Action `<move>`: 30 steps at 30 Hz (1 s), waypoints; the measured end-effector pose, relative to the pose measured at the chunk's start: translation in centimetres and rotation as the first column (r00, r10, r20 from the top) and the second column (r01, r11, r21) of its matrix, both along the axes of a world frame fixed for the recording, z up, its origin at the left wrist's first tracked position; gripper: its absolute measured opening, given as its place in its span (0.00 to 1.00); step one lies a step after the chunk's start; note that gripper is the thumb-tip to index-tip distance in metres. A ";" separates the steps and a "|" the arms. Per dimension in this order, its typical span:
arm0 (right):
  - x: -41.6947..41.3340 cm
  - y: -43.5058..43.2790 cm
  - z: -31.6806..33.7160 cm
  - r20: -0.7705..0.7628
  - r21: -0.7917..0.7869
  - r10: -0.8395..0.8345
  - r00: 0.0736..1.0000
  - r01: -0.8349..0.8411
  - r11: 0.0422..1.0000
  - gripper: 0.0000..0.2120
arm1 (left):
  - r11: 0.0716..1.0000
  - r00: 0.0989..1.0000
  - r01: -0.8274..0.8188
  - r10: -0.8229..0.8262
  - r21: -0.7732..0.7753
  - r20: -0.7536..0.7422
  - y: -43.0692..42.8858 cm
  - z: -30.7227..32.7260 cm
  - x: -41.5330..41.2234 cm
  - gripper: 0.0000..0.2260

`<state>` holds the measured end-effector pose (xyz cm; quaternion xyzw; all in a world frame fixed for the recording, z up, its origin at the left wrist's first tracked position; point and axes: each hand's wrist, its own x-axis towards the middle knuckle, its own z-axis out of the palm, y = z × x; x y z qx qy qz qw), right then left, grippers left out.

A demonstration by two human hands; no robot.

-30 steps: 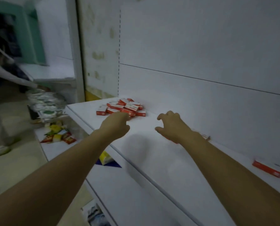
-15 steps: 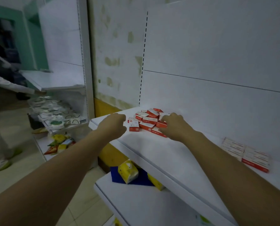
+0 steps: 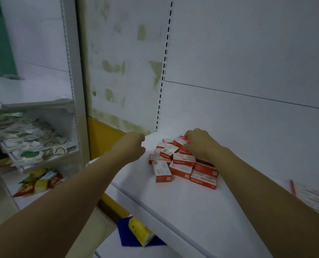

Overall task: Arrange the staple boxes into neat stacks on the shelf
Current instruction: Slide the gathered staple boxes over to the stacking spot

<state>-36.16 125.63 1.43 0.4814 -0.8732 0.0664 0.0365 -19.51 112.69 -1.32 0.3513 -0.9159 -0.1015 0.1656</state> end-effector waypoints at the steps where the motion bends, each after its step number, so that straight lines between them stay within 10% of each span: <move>1: -0.8 -1.0 -0.1 0.009 0.007 -0.012 1.000 0.012 1.000 0.19 | 1.000 1.000 0.013 -0.013 -0.002 0.002 -1.2 0.0 -0.8 0.17; 14: -6.2 -8.2 -1.2 0.056 0.342 -0.113 0.992 0.087 0.936 0.30 | 0.981 0.980 0.192 -0.193 0.028 0.052 -9.6 -0.7 -9.5 0.17; 30: -1.5 -5.3 2.5 0.195 0.036 -0.371 0.908 0.372 0.928 0.26 | 0.858 0.858 0.511 -0.506 -0.052 0.086 -11.3 2.0 -11.3 0.17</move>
